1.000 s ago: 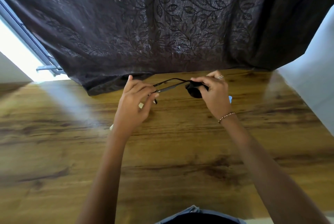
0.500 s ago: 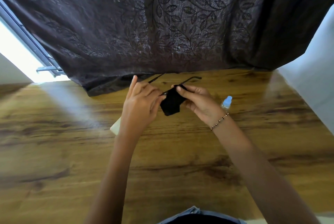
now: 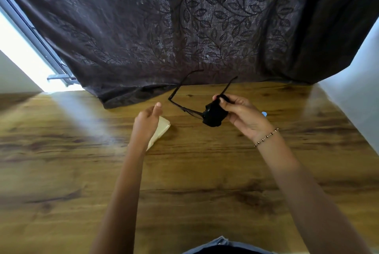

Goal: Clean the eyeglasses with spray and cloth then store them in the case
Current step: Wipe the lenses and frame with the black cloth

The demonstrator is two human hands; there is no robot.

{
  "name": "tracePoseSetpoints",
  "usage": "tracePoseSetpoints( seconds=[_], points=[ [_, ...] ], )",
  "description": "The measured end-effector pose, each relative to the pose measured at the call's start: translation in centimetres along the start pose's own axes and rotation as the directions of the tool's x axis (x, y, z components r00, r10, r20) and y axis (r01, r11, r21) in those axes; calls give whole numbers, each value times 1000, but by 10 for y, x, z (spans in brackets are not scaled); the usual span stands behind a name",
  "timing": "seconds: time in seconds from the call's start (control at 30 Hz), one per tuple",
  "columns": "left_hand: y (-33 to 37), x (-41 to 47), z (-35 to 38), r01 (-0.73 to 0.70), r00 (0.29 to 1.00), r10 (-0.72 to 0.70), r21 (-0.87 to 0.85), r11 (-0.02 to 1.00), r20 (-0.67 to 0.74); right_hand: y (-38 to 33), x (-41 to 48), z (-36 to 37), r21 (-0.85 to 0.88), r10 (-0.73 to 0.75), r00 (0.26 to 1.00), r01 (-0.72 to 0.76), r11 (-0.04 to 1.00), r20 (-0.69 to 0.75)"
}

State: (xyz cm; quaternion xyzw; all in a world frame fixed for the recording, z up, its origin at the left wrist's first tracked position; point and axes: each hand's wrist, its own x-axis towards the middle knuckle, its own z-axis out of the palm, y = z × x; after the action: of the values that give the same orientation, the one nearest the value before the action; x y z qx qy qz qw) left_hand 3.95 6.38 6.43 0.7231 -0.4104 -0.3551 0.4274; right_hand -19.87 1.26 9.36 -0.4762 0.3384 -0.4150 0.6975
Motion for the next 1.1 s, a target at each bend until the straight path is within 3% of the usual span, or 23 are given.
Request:
tracePoseSetpoints(
  seconds=[0.1, 0.27, 0.37, 0.43, 0.5, 0.6, 0.7, 0.8, 0.93, 1.1],
  points=[
    [2, 7, 7, 155, 986, -129, -285, 946, 106, 6, -2, 0, 29, 16, 999, -17, 999, 33],
    [9, 16, 11, 201, 980, -189, -329, 923, 67, 16, -5, -3, 26, 85, 996, -84, 996, -14],
    [7, 18, 7, 205, 973, -230, -353, 913, -31, 22, -6, -6, -193, 83, 980, -118, 974, -180],
    [5, 19, 3, 179, 973, -215, -315, 932, -83, 25, -7, -10, -383, -34, 925, -123, 916, -379],
    [4, 17, 1, 137, 982, -159, -207, 969, -97, 22, -7, -10, -535, -270, 833, -37, 844, -484],
    [6, 10, 6, 50, 994, -49, 9, 999, -100, 9, -5, 3, -711, -513, 794, 151, 686, -326],
    [13, 0, 17, -52, 995, 68, 220, 974, -68, 0, -1, 26, -829, -588, 805, 276, 487, -78],
    [20, -12, 27, -146, 985, 170, 351, 925, -39, 2, 4, 47, -874, -659, 745, 386, 295, 106],
    [26, -22, 32, -234, 963, 269, 419, 877, -26, 15, 13, 54, -912, -512, 821, 379, 157, 253],
    [22, -25, 31, -335, 916, 400, 501, 798, -25, 28, 13, 48, -889, -403, 857, 419, 183, 321]
  ],
)
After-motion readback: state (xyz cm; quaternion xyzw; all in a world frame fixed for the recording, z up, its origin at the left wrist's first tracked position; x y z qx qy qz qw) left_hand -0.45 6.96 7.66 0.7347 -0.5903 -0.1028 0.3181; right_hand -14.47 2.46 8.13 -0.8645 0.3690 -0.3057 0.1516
